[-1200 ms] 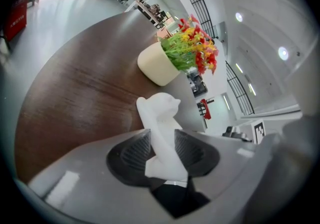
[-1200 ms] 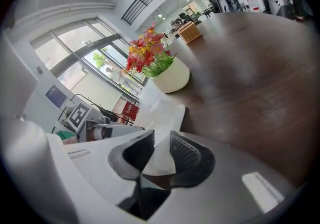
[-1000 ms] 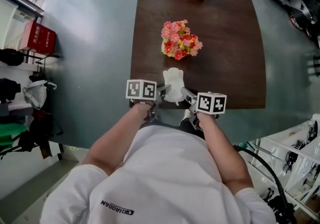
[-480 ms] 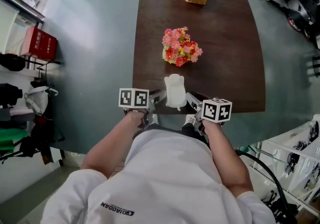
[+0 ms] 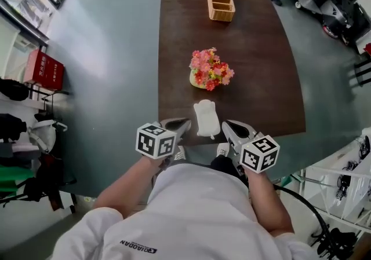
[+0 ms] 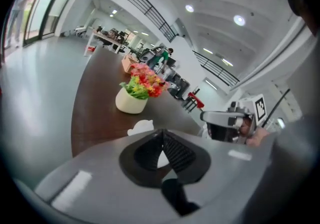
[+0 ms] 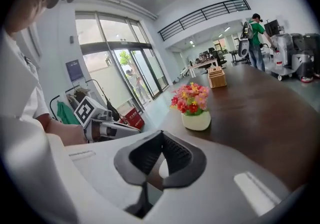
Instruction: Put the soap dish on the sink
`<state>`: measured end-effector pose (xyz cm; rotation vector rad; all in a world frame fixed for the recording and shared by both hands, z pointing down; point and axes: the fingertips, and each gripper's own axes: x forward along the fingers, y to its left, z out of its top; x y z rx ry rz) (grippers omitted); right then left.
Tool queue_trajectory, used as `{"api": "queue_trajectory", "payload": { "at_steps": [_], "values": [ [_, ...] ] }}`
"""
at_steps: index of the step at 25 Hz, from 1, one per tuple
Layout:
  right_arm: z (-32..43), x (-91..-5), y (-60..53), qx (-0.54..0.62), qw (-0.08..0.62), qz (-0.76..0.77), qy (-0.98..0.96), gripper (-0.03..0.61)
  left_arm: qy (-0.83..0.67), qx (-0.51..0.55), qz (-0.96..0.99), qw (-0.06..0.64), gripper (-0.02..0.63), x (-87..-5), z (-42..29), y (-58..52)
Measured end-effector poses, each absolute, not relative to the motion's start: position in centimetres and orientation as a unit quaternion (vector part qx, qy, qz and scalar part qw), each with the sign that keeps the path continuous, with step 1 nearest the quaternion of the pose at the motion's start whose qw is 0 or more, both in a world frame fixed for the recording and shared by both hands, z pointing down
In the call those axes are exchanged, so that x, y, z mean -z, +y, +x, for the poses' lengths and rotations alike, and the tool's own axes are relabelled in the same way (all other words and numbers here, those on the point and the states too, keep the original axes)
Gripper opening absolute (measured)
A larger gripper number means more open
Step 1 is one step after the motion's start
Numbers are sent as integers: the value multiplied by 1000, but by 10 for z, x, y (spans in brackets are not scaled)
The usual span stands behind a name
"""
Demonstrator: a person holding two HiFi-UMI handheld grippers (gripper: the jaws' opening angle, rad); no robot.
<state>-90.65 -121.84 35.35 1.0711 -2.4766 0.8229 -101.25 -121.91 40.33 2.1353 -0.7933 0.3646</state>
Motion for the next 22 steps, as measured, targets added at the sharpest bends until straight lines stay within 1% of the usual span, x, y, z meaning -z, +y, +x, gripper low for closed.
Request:
{"api": "queue_trajectory", "payload": {
  "at_steps": [5, 9, 15, 22],
  "values": [
    [-911, -345, -1208, -256, 166, 359, -882, 2, -320, -144, 865, 359, 3, -377, -1004, -1211],
    [-900, -327, -1205, -252, 140, 351, -891, 2, -335, -137, 870, 336, 3, -358, -997, -1192],
    [-870, -298, -1181, -216, 119, 315, -916, 2, -394, -79, 841, 363, 5, -345, -977, -1162],
    [-828, -289, -1135, -201, 102, 292, -929, 2, -434, -64, 828, 348, 5, -333, -945, -1123]
  ]
}}
